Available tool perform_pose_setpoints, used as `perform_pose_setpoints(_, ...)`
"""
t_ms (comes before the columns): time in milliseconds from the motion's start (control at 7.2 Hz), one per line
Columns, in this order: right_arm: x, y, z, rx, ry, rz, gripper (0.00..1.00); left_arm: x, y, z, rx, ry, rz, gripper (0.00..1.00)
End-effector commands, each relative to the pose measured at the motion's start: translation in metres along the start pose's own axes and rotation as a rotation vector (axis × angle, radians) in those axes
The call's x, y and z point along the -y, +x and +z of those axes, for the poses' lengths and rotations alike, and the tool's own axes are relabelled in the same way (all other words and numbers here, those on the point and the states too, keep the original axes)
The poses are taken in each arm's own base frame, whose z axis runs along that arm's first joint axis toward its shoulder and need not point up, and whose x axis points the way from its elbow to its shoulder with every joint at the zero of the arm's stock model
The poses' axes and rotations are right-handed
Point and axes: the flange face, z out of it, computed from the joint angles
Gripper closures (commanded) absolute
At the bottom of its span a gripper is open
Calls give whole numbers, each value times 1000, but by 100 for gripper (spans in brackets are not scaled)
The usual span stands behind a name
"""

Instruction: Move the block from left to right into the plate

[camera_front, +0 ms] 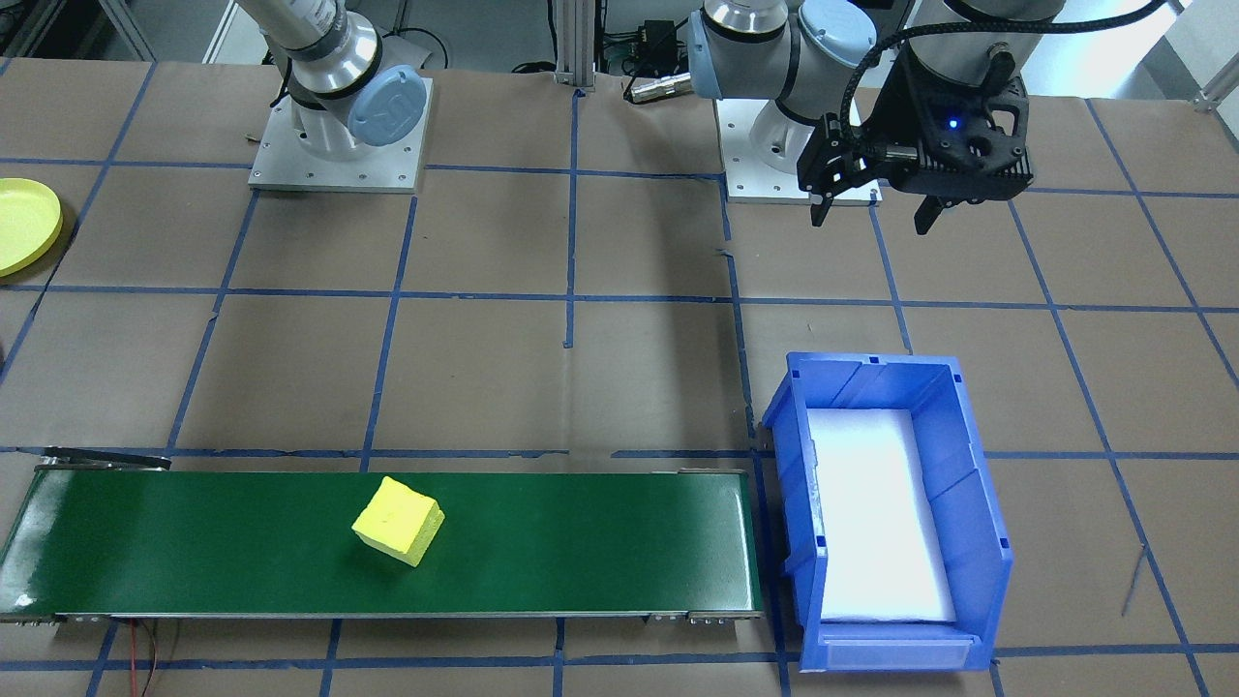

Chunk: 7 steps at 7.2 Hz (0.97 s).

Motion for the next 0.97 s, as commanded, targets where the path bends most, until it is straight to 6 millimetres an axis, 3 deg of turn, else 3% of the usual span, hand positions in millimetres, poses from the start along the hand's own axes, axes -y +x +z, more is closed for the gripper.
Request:
perform_pose_setpoints(0, 89, -142, 0, 92, 56, 116, 0, 0, 0, 0, 0, -1, 0, 0)
perform_pose_setpoints(417, 137, -266, 21, 273, 33, 448, 0, 0, 1, 1, -2, -2, 2, 0)
perform_pose_setpoints(556, 148, -296, 22, 340, 12, 567, 1, 0, 1, 1, -2, -2, 2, 0)
perform_pose_setpoints(694, 160, -305, 30, 415, -12, 665, 3, 0, 1, 1, -2, -2, 2, 0)
perform_pose_setpoints(833, 172, -301, 41, 422, -10, 683, 4, 0, 0, 1, -3, 0, 0, 0)
